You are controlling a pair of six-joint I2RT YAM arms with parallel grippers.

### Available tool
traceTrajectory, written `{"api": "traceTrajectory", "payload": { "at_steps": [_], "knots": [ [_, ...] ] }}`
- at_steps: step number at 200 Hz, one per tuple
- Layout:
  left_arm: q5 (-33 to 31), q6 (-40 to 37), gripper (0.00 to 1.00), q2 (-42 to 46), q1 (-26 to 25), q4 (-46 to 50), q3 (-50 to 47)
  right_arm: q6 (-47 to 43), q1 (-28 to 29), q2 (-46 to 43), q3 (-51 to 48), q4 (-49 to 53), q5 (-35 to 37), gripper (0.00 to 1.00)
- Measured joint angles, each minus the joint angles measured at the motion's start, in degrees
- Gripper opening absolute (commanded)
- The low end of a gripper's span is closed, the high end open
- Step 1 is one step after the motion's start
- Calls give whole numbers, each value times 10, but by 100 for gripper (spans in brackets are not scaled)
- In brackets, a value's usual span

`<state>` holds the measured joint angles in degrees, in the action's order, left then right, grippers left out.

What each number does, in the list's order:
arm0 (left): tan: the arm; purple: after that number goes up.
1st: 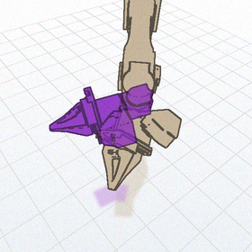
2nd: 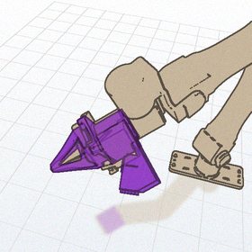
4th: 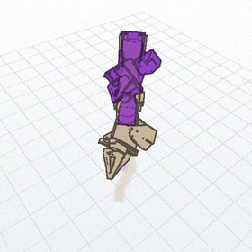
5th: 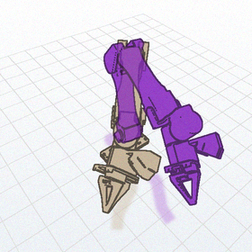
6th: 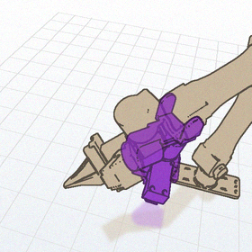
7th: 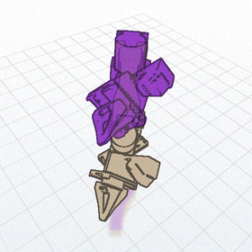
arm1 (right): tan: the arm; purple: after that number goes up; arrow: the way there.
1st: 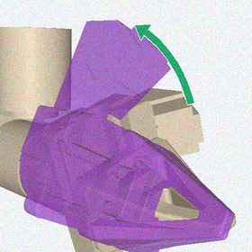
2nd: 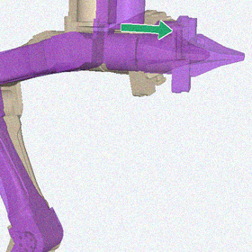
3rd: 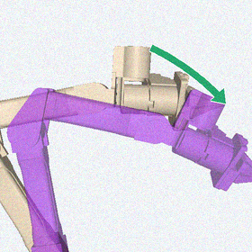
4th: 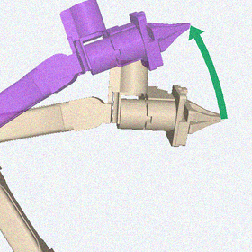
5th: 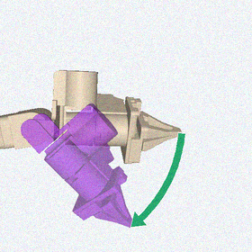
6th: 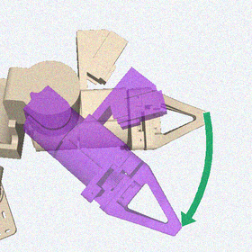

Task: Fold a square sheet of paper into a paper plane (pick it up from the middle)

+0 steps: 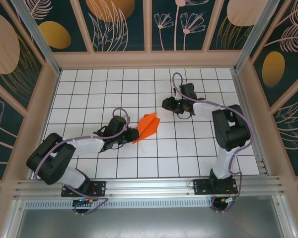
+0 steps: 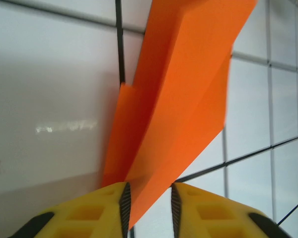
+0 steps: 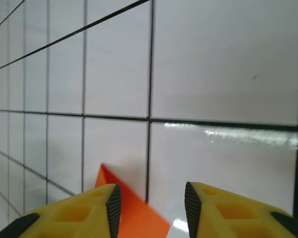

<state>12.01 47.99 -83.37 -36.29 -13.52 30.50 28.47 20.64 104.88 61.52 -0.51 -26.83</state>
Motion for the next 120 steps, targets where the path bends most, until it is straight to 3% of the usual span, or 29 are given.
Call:
{"api": "traceTrajectory", "payload": {
  "at_steps": [46,120],
  "knots": [
    [-77,7,57,59,0,5,10,43,61,-35,-52,-5,-3,54],
    [-82,19,62,26,2,-6,5,104,123,2,-54,-10,-17,53]
  ]
}}
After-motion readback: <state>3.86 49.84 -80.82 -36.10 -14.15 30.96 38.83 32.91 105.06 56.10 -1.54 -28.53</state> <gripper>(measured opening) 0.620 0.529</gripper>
